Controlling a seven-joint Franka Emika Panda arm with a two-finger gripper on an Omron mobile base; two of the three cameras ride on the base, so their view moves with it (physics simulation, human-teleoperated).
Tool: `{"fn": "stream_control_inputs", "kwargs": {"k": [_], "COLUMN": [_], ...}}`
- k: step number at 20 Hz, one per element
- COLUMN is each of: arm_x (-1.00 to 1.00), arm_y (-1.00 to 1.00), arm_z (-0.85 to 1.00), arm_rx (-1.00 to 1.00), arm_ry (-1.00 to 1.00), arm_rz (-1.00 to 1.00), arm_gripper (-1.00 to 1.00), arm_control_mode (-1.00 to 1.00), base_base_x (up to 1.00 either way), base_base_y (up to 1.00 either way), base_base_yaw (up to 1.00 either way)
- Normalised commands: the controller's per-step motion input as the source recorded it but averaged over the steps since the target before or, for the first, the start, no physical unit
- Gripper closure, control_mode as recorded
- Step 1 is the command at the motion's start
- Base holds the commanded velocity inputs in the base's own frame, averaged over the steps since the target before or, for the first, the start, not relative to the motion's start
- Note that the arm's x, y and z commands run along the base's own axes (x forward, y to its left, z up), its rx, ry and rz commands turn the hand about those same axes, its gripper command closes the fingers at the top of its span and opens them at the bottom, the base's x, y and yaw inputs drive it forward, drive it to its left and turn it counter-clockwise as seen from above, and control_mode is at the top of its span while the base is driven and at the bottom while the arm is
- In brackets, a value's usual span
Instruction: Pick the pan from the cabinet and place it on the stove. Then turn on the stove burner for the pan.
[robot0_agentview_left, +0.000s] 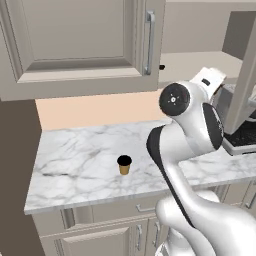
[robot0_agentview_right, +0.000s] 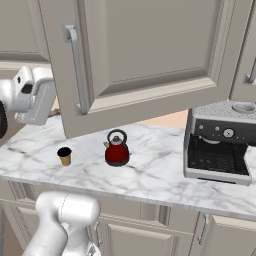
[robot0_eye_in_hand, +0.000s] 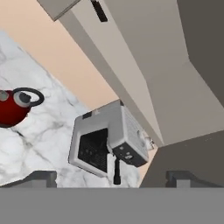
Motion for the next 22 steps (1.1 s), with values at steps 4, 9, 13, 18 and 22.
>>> {"fn": "stream_control_inputs", "kwargs": {"k": [4,9,13,18,22], "arm_x": [0.0,-0.13,-0.61,-0.64,-0.4], "arm_y": [-0.6,-0.77,-0.9,-0.96,-1.0], "arm_z": [-0.08,-0.01,0.0,0.0,0.0], "arm_rx": [0.0,0.0,0.0,0.0,0.01], "arm_ry": [0.0,0.0,-0.05,-0.04,0.0], "arm_rz": [-0.1,-0.1,-0.14,-0.15,-0.12], "arm_gripper": [-1.0,-1.0,-1.0,-1.0,-1.0], "arm_control_mode": [-1.0,-1.0,-1.0,-1.0,-1.0], "base_base_x": [0.0,0.0,0.0,0.0,0.0], "base_base_y": [0.0,0.0,0.0,0.0,0.0], "base_base_yaw": [0.0,0.0,0.0,0.0,0.0]}}
